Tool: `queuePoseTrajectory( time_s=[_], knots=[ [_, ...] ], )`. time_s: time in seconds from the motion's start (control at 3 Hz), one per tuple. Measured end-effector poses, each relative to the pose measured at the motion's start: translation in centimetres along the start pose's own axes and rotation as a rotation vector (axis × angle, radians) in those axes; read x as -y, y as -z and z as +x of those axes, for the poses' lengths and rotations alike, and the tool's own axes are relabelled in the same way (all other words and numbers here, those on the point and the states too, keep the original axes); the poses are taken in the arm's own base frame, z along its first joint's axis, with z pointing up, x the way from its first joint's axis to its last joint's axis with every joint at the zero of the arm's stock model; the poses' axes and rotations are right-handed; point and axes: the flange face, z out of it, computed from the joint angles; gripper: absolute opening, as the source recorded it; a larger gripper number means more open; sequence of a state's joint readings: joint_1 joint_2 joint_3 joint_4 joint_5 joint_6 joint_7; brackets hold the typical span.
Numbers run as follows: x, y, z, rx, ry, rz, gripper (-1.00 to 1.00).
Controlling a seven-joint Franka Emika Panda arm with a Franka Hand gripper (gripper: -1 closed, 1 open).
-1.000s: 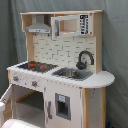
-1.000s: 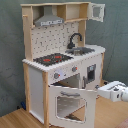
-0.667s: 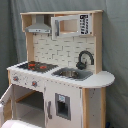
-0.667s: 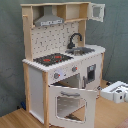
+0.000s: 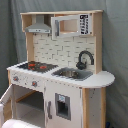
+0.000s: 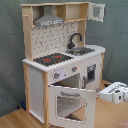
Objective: Play with the kitchen
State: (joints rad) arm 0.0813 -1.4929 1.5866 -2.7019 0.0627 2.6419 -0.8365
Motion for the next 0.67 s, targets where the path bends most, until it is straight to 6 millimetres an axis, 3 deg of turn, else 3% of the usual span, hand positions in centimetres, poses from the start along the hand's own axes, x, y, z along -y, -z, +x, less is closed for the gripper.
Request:
queuePoseTrajectory(
  time_s=[0.67],
  knots=[
    [-3.5,-2.6,0.8,-0.014,-0.030,-0.021,1.00]
  ],
)
